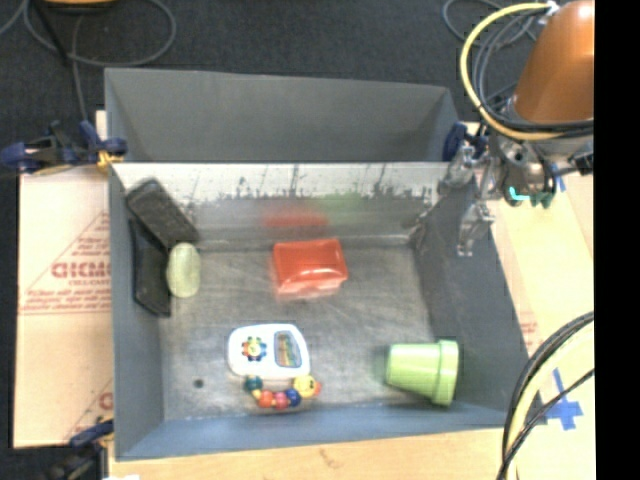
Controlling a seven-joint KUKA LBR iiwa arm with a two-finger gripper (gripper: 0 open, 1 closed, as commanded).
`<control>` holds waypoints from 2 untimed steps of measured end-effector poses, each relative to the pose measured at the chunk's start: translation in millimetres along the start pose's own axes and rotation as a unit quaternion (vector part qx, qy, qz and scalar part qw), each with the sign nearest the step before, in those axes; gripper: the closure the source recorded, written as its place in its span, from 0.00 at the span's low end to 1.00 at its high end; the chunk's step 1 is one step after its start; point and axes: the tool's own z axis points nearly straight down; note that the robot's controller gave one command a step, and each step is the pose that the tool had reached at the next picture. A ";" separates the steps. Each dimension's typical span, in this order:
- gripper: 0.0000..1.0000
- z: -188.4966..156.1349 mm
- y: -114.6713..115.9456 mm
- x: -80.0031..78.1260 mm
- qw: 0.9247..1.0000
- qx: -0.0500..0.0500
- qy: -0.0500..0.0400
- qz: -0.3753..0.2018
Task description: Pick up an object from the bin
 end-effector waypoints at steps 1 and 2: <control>0.00 -5.4 0.9 -1.7 1.000 0.001 -0.004 -0.002; 0.00 63.7 36.1 -1.9 0.998 -0.001 -0.005 0.060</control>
Offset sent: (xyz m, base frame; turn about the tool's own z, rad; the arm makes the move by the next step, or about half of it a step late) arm 0.0001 0.0861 -0.1630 0.2860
